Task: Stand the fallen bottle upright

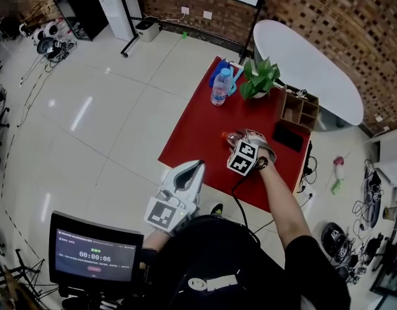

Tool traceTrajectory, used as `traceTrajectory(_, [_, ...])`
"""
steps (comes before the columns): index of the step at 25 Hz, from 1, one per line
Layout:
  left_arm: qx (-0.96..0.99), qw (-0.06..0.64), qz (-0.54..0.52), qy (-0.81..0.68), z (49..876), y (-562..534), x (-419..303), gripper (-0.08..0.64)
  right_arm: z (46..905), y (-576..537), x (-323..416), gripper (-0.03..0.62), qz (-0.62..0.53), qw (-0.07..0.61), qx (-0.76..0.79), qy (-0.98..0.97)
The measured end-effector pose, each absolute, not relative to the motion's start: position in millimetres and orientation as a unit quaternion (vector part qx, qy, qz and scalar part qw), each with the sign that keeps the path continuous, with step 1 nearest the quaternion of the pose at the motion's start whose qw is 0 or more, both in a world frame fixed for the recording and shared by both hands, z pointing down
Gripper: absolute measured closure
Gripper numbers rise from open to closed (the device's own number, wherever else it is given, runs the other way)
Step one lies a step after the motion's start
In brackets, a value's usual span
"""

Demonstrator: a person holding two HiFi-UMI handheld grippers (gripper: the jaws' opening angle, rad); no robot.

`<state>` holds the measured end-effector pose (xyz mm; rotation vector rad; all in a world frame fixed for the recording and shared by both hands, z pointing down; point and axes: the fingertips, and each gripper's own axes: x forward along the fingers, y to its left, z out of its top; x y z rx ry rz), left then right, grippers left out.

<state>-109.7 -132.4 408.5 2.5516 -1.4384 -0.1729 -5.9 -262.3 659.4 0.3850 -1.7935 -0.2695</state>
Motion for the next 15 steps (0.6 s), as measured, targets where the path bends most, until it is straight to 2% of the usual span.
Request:
traceTrajectory(6, [0.871, 0.106, -0.048, -0.478, 408, -130, -97, 0.558, 580, -266, 13, 0.319, -0.015, 0.435, 0.299, -0.849])
traceTrajectory(12, [0.893, 0.094, -0.052, -0.438, 402, -122, -64, 0.558, 518, -269, 55, 0.330, 0.102, 0.211, 0.406, -0.884])
traceTrajectory(15, [0.900, 0.083, -0.049, -0.425, 402, -117, -51, 0.558, 508, -263, 72, 0.334, 0.103, 0.154, 0.434, -0.882])
